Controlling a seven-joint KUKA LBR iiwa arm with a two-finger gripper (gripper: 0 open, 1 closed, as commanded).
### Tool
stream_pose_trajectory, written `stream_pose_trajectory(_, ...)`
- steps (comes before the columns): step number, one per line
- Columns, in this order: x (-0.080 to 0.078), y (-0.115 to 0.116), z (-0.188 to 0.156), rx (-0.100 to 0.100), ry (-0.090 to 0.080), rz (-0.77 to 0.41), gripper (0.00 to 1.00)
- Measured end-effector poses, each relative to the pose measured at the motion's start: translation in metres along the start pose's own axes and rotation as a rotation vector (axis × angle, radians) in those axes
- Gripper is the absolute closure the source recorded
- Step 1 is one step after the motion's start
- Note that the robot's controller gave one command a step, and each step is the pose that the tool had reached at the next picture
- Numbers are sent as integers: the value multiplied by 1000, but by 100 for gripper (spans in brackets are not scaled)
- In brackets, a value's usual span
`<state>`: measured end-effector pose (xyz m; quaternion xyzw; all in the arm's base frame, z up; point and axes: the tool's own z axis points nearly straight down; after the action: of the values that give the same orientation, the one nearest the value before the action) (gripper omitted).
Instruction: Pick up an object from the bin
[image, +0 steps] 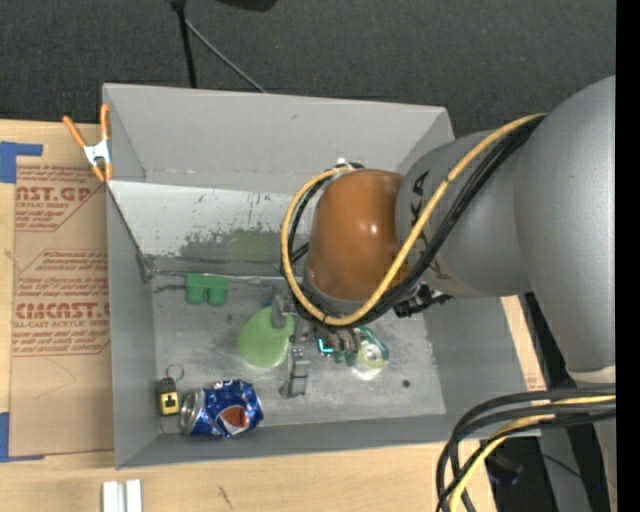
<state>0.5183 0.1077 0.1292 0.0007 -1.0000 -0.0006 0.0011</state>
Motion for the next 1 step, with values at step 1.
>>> stream_pose_trajectory(1, 6, 34, 21, -4, -23, -161, 0)
